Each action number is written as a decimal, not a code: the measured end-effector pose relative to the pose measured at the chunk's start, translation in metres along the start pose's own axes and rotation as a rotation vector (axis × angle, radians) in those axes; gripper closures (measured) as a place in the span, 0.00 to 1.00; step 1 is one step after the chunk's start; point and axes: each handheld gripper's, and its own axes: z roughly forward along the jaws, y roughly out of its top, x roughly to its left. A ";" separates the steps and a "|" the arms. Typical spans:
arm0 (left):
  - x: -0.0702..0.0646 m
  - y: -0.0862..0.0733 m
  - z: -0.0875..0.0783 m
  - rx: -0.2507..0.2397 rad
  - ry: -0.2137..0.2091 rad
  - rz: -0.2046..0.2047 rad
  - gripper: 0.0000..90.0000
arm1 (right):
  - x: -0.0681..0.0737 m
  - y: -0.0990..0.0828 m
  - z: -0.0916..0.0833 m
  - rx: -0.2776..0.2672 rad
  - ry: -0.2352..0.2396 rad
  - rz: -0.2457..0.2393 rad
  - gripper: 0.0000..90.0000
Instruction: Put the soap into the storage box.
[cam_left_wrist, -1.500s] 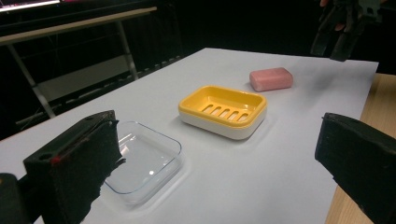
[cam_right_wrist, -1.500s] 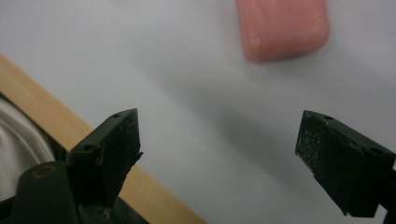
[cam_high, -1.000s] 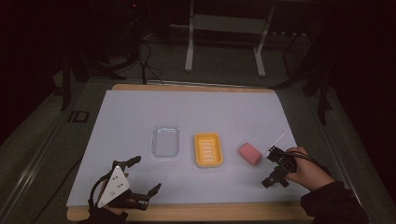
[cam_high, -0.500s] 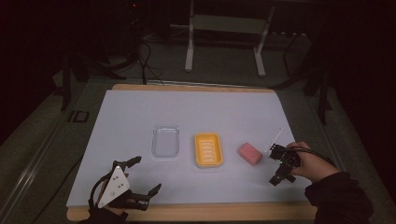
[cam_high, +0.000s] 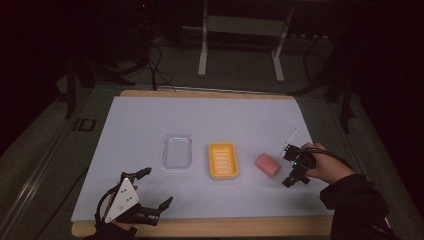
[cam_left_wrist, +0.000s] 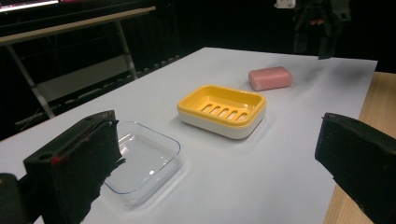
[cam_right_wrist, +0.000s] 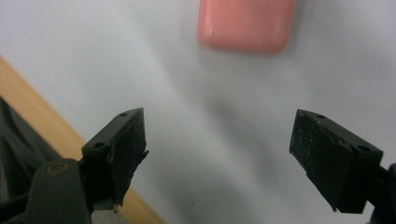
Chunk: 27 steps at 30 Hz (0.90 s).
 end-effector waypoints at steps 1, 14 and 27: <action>0.000 0.000 0.000 0.001 -0.001 0.001 0.01 | -0.001 0.002 0.000 -0.010 0.005 0.002 0.21; 0.000 0.000 0.000 0.001 -0.002 0.002 0.01 | -0.001 0.027 -0.003 -0.217 0.000 -0.018 0.22; 0.000 0.000 0.000 0.004 -0.006 0.003 0.01 | -0.012 0.039 0.017 -0.228 0.002 0.035 0.31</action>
